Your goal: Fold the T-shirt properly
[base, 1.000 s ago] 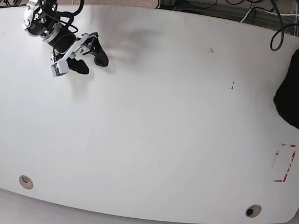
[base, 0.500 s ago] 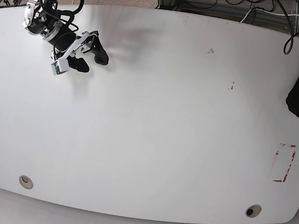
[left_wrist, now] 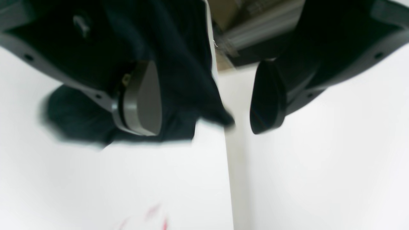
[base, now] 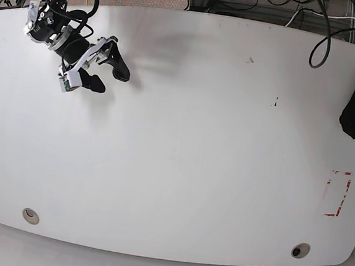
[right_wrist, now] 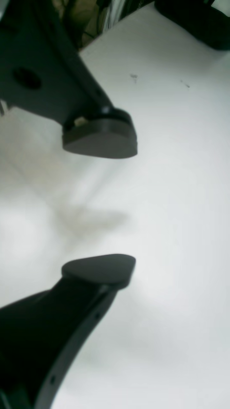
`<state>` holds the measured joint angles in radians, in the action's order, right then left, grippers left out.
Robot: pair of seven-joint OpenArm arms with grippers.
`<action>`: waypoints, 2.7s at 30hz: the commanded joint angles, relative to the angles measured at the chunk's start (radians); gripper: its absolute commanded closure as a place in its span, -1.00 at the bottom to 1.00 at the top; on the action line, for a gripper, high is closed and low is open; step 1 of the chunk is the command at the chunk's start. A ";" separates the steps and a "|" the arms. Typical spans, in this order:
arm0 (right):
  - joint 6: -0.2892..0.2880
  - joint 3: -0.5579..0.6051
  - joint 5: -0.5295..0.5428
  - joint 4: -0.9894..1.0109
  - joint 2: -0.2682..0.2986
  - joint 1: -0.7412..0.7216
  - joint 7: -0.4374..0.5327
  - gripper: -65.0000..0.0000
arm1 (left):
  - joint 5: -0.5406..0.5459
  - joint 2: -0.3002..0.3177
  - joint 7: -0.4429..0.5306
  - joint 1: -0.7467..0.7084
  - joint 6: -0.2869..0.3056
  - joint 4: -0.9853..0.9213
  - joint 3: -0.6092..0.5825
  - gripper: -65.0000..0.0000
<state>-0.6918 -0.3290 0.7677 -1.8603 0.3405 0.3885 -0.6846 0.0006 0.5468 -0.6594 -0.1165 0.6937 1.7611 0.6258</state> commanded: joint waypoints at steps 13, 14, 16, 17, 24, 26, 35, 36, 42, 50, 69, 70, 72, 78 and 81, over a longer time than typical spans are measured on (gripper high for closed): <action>-0.006 -0.210 -0.609 0.089 -0.245 -0.032 0.515 -0.35 | -0.058 -0.448 0.356 -0.113 -0.239 0.199 -0.120 -0.22; -0.006 -0.224 -0.629 0.121 -0.254 -0.032 0.567 -0.35 | -0.096 -0.479 0.401 -0.131 -0.282 0.193 -0.160 -0.22; -0.006 -0.243 -0.635 0.175 -0.255 -0.030 0.647 -0.35 | -0.170 -0.528 0.478 -0.167 -0.349 0.185 -0.240 -0.22; -0.006 -0.249 -0.635 0.201 -0.255 -0.023 0.684 -0.35 | -0.208 -0.549 0.511 -0.191 -0.381 0.184 -0.275 -0.22; -0.006 -0.253 -0.632 0.282 -0.226 0.100 0.777 -0.35 | -0.282 -0.637 0.688 -0.398 -0.458 0.191 -0.435 -0.22; -0.006 -0.255 -0.597 0.281 -0.228 0.158 0.787 -0.35 | -0.282 -0.649 0.722 -0.480 -0.457 0.194 -0.455 -0.22; -0.006 -0.244 -0.431 0.278 -0.252 0.418 0.793 -0.35 | -0.279 -0.658 0.878 -0.895 -0.458 0.194 -0.567 -0.22; -0.006 -0.238 -0.428 0.278 -0.268 0.445 0.793 -0.35 | -0.279 -0.657 0.904 -0.952 -0.458 0.194 -0.577 -0.22; -0.006 -0.180 -0.423 0.285 -0.303 0.610 0.826 -0.35 | -0.279 -0.617 0.952 -1.165 -0.458 0.184 -0.634 -0.22; -0.006 -0.032 -0.434 0.460 -0.318 0.717 0.983 -0.34 | -0.172 -0.517 0.952 -1.185 -0.513 -0.048 -0.662 -0.22; 0.083 0.006 -0.718 1.264 -0.257 0.300 1.146 -0.34 | -0.015 -0.382 0.952 -0.567 -0.558 -1.021 -0.660 -0.22; 0.091 0.006 -0.726 1.281 -0.255 0.286 1.146 -0.34 | -0.018 -0.382 0.952 -0.542 -0.558 -1.062 -0.660 -0.22; 0.116 0.006 -0.741 1.313 -0.254 0.255 1.146 -0.34 | -0.021 -0.382 0.952 -0.475 -0.558 -1.167 -0.660 -0.22; 0.212 0.006 -0.831 1.401 -0.240 0.177 1.141 -0.34 | -0.021 -0.382 0.952 -0.332 -0.558 -1.392 -0.662 -0.22; 0.257 0.006 -0.890 1.456 -0.238 0.126 1.141 -0.34 | -0.021 -0.383 0.950 -0.266 -0.558 -1.481 -0.662 -0.22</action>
<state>-0.4549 -0.3195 -0.1040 -0.4393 0.0883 0.5163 0.4446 -0.0212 0.1593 0.2867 -0.3912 0.1341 0.3321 -0.0357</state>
